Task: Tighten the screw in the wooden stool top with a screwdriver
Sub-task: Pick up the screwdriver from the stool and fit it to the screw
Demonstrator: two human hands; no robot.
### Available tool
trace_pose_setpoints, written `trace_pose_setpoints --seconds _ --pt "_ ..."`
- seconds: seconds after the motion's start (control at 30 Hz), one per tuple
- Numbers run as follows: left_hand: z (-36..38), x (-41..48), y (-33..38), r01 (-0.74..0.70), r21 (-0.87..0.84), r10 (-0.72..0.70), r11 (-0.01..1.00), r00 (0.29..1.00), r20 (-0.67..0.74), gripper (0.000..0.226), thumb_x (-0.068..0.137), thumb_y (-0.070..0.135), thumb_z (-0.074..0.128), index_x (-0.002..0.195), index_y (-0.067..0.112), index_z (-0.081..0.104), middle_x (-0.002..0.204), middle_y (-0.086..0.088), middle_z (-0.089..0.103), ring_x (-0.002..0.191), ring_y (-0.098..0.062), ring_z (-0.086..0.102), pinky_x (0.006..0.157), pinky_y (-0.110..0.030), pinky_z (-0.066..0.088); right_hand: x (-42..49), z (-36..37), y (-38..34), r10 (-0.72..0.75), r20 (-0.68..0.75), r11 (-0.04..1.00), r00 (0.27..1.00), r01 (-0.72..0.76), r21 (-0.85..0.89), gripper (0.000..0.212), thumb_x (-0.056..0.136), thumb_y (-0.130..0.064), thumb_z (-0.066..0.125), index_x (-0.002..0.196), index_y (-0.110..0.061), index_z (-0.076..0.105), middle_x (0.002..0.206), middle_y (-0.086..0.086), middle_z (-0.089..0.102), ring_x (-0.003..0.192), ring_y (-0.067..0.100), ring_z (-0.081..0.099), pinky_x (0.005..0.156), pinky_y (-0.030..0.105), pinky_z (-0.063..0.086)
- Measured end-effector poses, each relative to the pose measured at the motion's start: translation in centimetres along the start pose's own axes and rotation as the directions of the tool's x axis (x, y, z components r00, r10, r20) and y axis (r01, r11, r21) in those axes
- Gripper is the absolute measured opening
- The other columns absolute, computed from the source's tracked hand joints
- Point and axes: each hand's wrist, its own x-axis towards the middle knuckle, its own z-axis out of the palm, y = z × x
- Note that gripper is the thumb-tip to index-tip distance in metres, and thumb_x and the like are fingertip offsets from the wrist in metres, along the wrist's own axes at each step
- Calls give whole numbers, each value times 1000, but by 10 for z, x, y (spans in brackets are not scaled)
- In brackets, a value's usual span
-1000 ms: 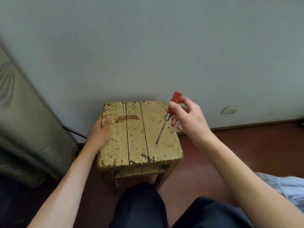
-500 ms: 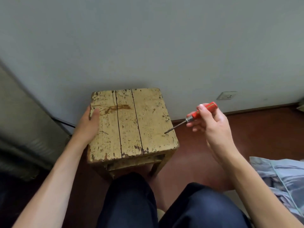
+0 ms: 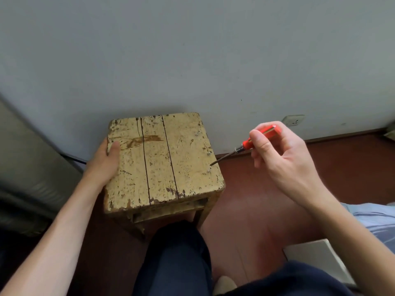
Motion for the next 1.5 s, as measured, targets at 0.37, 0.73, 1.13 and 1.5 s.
trace_pose_setpoints --seconds 0.37,0.73,1.13,1.5 --pt "58 58 88 -392 564 422 727 903 82 69 99 68 36 150 23 44 151 -8 46 140 -30 36 116 -47 24 1 -1 6 -48 -16 996 999 49 81 39 99 -71 55 105 -33 57 102 2 78 72 18 79 62 21 54" --pt "54 63 73 -289 678 323 676 943 79 100 77 98 9 155 42 33 152 -13 42 141 -36 35 115 -51 22 -6 3 25 -37 14 982 999 33 188 8 107 -34 55 113 -29 55 105 11 79 74 27 80 71 30 62" --pt "54 57 64 -290 648 355 705 934 33 97 78 98 13 153 42 37 147 -10 47 138 -35 38 114 -49 23 -8 31 28 -170 12 976 985 166 140 3 109 -44 55 110 -41 54 101 1 76 72 25 77 76 37 62" --pt "55 59 61 -300 624 365 721 931 25 92 80 95 17 153 41 38 148 -9 47 140 -33 35 114 -49 21 -6 35 30 -190 13 977 982 188 100 3 109 -53 56 107 -51 55 102 1 76 70 23 76 74 41 61"
